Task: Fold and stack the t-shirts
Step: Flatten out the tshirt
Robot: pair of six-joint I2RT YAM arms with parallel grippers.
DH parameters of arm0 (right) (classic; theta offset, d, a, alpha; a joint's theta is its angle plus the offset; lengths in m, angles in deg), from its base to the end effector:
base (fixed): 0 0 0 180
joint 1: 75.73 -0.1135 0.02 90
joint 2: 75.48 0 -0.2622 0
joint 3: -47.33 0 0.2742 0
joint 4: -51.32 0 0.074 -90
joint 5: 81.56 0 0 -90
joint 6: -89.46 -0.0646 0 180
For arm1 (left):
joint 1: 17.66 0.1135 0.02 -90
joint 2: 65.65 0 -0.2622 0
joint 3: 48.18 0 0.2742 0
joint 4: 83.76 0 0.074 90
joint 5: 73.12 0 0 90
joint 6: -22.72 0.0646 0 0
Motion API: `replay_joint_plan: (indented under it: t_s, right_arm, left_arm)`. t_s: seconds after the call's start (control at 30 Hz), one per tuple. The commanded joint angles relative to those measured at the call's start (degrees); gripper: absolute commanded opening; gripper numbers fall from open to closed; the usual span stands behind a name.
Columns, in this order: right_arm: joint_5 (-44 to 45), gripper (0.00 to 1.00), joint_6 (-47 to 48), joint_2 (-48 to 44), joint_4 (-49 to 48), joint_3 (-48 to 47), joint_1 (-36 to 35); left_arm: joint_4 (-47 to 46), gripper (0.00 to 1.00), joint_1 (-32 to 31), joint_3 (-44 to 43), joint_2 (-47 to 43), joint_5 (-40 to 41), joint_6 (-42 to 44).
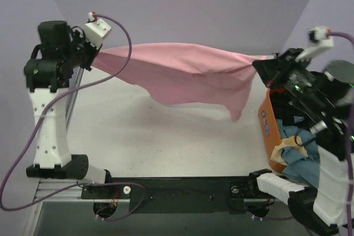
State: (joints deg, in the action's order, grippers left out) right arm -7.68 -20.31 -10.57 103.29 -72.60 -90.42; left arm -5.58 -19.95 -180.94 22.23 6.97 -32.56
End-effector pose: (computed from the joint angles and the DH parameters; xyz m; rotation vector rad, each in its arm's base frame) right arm 0.1907 0.0685 0.5829 -0.1618 1.5516 0.6907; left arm 0.3189 -0.0239 0.4934 0.7754 2.0007 0.1445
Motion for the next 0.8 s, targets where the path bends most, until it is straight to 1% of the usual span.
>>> replay_joint_plan:
  t_s: [0.0,0.1,0.2,0.3,0.4,0.5,0.6,0.67,0.7,0.73,0.77]
  right_arm:
    - [-3.12,0.00,0.62,-6.79,2.15,-6.96,-0.07]
    - [-4.45,0.00,-1.85,-10.31,2.06,-9.17,0.02]
    - [-4.62,0.00,-5.00,-14.96,2.41,-8.21,0.11]
    - [-4.62,0.00,-8.26,-18.57,2.77,-4.79,0.11]
    - [-4.27,0.00,-11.16,-19.11,2.94,0.74,0.11]
    - [-4.88,0.00,-12.22,-15.09,2.77,2.96,0.11]
    - [-4.02,0.00,-11.26,-9.63,2.59,1.30,0.11]
    - [-3.48,0.00,-9.51,-4.10,2.24,-2.03,0.20]
    - [-3.83,0.00,-8.98,0.88,2.07,-3.44,0.72]
    - [-5.31,0.00,-8.88,3.27,1.11,-6.85,1.25]
    - [-6.98,0.00,-9.75,8.69,0.23,-8.54,2.64]
  left_arm:
    - [9.25,0.00,-0.70,-8.80,-10.51,4.02,0.52]
    - [10.57,0.00,-0.88,-13.12,-14.48,4.46,1.58]
    - [12.24,0.00,-0.88,-16.90,-16.85,4.81,1.32]
    - [13.73,0.00,-1.05,-19.18,-16.86,4.64,0.61]
    - [13.48,0.00,-1.23,-17.53,-15.55,4.81,0.09]
    - [9.89,0.00,-1.32,-12.36,-13.96,5.87,0.00]
    - [4.71,0.00,-1.15,-11.11,-10.46,7.36,0.35]
    - [1.46,0.00,-1.23,-11.54,-7.04,8.76,0.26]
    - [-1.96,0.00,-1.14,-11.63,-4.67,9.47,0.17]
    - [-3.82,0.00,-1.06,-11.63,-3.69,9.47,-0.52]
    - [-8.02,0.00,-0.97,-11.81,-1.68,11.56,-0.79]
